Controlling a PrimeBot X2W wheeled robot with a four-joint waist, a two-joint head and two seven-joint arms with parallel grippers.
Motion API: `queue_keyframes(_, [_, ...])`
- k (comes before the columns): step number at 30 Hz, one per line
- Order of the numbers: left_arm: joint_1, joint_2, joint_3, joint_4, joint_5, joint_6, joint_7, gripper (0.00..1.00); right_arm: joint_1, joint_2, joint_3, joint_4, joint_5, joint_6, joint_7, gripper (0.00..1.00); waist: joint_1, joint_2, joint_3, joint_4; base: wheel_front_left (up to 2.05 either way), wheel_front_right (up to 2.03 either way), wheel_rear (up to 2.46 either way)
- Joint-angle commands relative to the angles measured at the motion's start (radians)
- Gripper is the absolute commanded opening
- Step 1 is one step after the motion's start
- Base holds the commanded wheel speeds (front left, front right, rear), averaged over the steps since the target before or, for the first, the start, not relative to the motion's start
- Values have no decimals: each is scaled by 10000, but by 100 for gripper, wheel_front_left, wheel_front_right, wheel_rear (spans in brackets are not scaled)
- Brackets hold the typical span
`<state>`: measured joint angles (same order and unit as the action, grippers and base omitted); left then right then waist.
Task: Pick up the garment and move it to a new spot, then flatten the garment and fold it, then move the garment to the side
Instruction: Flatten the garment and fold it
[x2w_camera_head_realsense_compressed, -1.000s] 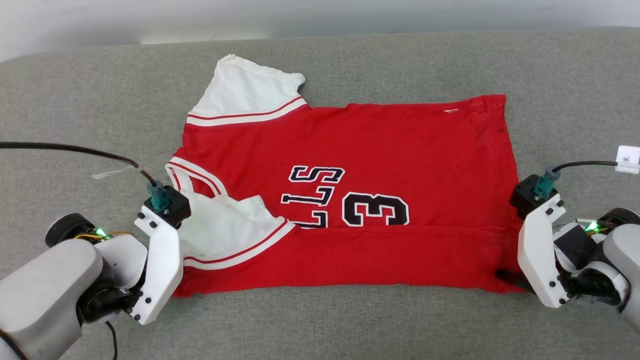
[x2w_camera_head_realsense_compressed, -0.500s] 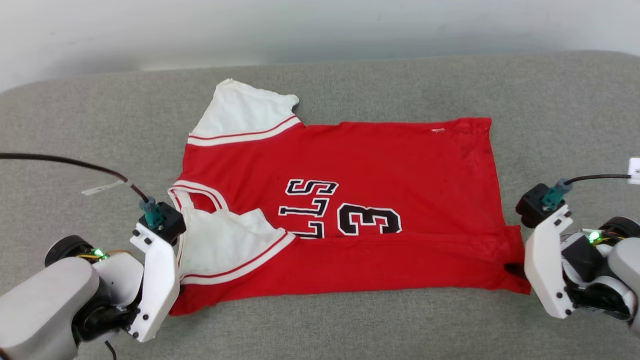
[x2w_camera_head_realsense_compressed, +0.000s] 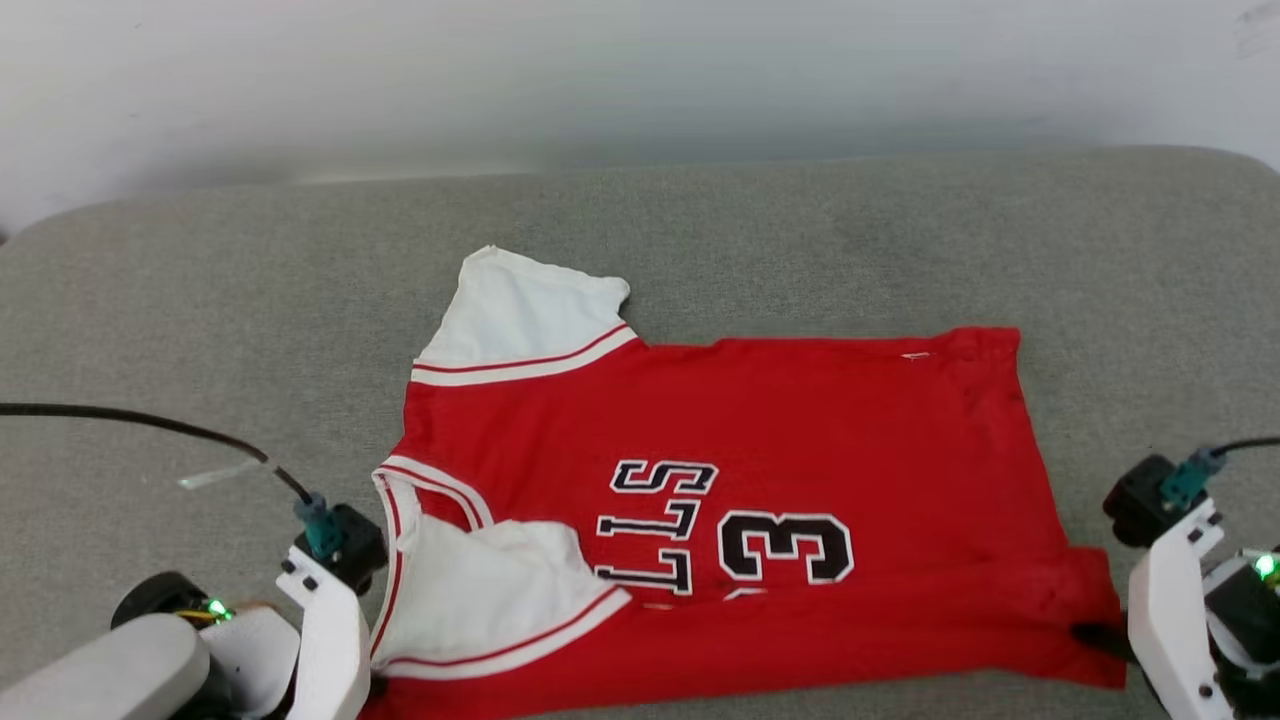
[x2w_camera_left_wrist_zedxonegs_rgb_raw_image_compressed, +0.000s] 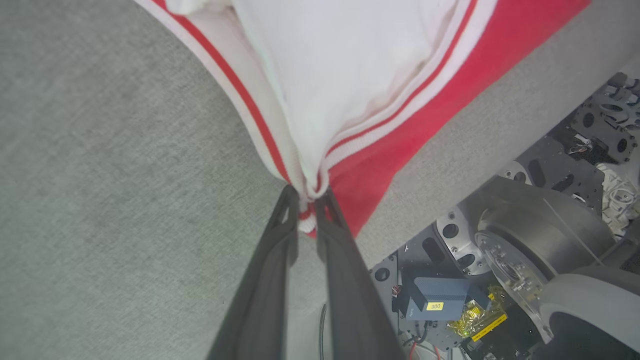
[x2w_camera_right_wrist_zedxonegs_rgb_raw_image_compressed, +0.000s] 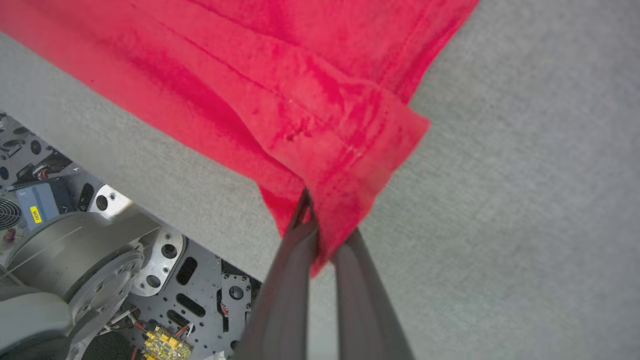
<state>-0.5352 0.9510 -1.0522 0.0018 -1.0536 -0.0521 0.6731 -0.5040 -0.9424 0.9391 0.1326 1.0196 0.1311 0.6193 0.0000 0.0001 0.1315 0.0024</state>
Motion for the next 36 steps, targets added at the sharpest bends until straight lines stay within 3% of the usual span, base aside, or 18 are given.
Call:
queue_keyframes(1, [119,45,-28,11,-12,44,-41,0,163,10,-38,13,-26,-7,54,0,0,-1,37,-22,0,0,0])
queue_keyframes(5, [313,-96,-199,191,45,91,-64,0,619,369,-41,409,-205,-7,190,0,0,-1,180,-67,0,0,0])
queue_keyframes(6, [329,-143,-201,248,54,97,-87,0,672,488,-76,568,-289,-7,161,8,0,-1,213,-73,0,0,0])
queue_keyframes(7, [300,-174,-203,329,143,115,-148,42,697,620,-155,740,-378,-7,43,47,0,-1,235,-76,0,0,0])
queue_keyframes(8, [224,-216,-184,399,213,126,-232,100,746,733,-193,894,-448,-7,-24,76,0,-1,247,-72,0,0,0])
queue_keyframes(9, [158,-245,-150,451,246,104,-293,100,789,835,-265,984,-503,-7,-172,100,0,-1,244,-66,0,0,0])
queue_keyframes(14, [-393,3,245,308,595,87,-713,100,681,962,-898,921,-933,-7,-1247,100,0,-1,103,-65,0,0,0])
queue_keyframes(21, [-1338,215,1060,436,1368,500,-1824,100,505,1512,-2794,378,-2629,-7,-4340,100,0,-1,108,-309,0,0,0])
queue_keyframes(28, [-2443,-340,1785,1495,1353,616,-2440,100,1220,3131,-5495,-264,-4743,-7,-6992,100,0,-1,639,-609,0,0,0])
queue_keyframes(36, [-4261,-1030,2345,2634,1053,344,-1872,100,2634,5150,-7762,-1868,-6842,-7,-8330,100,0,-1,1778,-1011,0,0,0])
